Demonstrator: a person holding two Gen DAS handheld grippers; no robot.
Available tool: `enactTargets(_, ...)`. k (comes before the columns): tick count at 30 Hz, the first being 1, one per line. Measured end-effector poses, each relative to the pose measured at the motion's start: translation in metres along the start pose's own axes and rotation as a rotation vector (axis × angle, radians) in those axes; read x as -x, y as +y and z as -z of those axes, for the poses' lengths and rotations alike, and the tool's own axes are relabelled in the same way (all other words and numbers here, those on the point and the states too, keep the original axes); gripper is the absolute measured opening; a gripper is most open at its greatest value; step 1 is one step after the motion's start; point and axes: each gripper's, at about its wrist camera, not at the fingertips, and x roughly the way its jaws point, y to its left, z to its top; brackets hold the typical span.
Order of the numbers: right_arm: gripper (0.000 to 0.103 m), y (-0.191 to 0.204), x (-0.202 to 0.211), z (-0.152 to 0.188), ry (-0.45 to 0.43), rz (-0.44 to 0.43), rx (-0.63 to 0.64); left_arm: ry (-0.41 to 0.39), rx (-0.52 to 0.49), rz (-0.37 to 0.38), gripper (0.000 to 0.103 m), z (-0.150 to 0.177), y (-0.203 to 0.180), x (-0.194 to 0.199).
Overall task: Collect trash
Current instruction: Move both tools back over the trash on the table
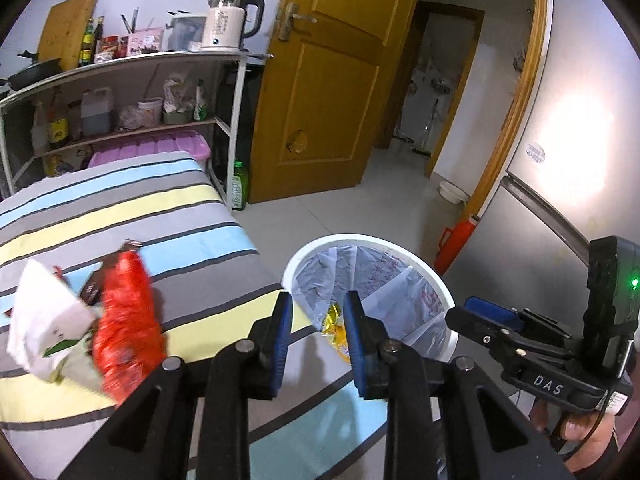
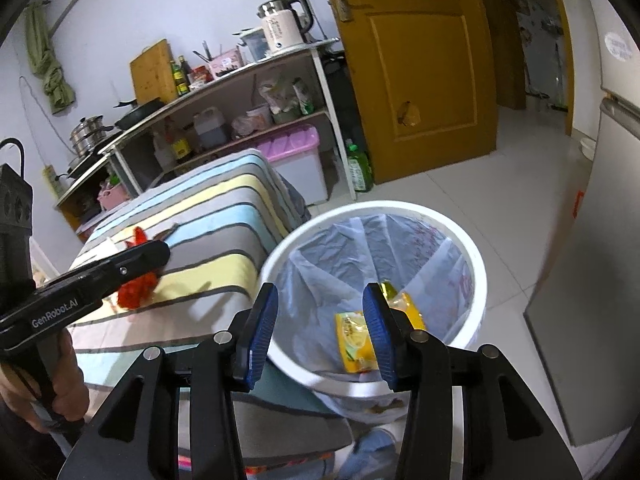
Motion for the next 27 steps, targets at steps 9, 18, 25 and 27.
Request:
enactTargets(9,0.045,0.040,0.010,0.005,-0.003,-0.051,0.054,-0.043,0.036,-0.048,0.027,0.014,0.024,0.039)
enactTargets(18,0.045,0.076,0.017,0.010,-0.002,-0.098,0.112,-0.072,0.085,-0.105,0.027,0.026,0.053,0.068)
enactTargets(25,0.045,0.094,0.017,0.015,0.008,-0.133,0.141,-0.087,0.112,-0.150,0.027,0.037,0.072,0.086)
enactTargets(27,0.045,0.100,0.016,0.015,0.013,-0.144,0.151,-0.090,0.119,-0.161,0.027,0.040,0.079,0.092)
